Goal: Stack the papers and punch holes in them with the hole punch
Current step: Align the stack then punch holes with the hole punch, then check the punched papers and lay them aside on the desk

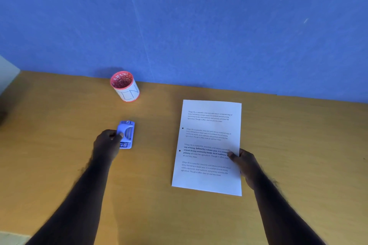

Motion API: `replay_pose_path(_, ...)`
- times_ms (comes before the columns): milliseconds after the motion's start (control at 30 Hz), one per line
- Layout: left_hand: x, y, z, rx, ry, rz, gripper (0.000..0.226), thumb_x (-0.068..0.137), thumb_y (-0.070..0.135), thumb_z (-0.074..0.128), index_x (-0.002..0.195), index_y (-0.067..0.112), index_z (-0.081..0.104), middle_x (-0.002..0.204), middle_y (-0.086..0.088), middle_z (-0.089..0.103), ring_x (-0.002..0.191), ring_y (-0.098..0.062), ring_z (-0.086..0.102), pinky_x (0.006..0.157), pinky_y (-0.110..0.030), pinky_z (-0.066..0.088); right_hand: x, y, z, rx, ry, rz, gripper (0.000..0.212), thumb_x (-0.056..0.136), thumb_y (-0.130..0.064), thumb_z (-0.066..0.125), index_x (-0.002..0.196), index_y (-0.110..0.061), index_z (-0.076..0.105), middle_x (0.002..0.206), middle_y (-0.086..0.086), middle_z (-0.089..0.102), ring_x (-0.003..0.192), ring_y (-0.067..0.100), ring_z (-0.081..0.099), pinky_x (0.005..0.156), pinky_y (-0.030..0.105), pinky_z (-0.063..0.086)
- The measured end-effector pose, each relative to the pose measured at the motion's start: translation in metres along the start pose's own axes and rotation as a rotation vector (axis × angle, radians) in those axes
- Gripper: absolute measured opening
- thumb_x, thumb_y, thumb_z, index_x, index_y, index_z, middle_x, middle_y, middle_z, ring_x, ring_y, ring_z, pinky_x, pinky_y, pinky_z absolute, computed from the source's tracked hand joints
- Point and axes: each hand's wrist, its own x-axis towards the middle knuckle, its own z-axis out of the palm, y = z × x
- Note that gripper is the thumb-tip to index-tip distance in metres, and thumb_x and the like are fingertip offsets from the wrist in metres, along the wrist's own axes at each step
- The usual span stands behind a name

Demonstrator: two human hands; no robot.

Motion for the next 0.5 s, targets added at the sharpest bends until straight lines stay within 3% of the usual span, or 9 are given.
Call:
replay_pose_path(233, -0.001, -0.006, 0.0, 0.051, 0.014, -0.006, 0.027, 0.092, 0.026, 0.059, 0.104, 0.005, 0.072, 0.089, -0.013, 0.07, 0.078, -0.032, 0.059, 0.064, -0.034, 0.041, 0.0, 0.0, 0.0, 0.002, 0.001, -0.003, 0.008, 0.094, -0.013, 0.067, 0.098, -0.013, 0.074, 0.106, 0.014, 0.078, 0.095, 0.036, 0.072, 0.092, 0.056, 0.057)
replay_pose_path(333, -0.004, -0.001, 0.0, 0.062, 0.029, -0.016, 0.027, 0.093, 0.025, 0.058, 0.102, 0.004, 0.072, 0.085, -0.012, 0.068, 0.078, -0.034, 0.059, 0.066, -0.038, 0.045, -0.002, 0.0, 0.0, 0.009, 0.007, -0.003, 0.008, 0.095, -0.013, 0.067, 0.097, -0.015, 0.073, 0.104, 0.012, 0.078, 0.089, 0.032, 0.071, 0.091, 0.053, 0.057)
replay_pose_path(400, -0.008, 0.002, 0.001, 0.057, 0.06, -0.032, 0.03, 0.093, 0.025, 0.057, 0.113, 0.004, 0.068, 0.104, -0.018, 0.071, 0.094, -0.038, 0.063, 0.081, -0.043, 0.049, -0.001, 0.0, 0.0, 0.012, 0.006, -0.002, 0.008, 0.095, -0.013, 0.067, 0.097, -0.015, 0.074, 0.104, 0.013, 0.078, 0.088, 0.031, 0.071, 0.09, 0.052, 0.057)
replay_pose_path(500, -0.023, 0.014, 0.003, -0.044, 0.239, 0.075, 0.046, 0.093, 0.018, 0.059, 0.137, 0.005, 0.053, 0.141, -0.018, 0.056, 0.129, -0.036, 0.053, 0.107, -0.04, 0.039, 0.0, 0.0, -0.001, 0.029, -0.002, 0.006, 0.01, 0.095, -0.012, 0.066, 0.102, -0.011, 0.074, 0.105, 0.014, 0.078, 0.089, 0.033, 0.072, 0.09, 0.054, 0.057)
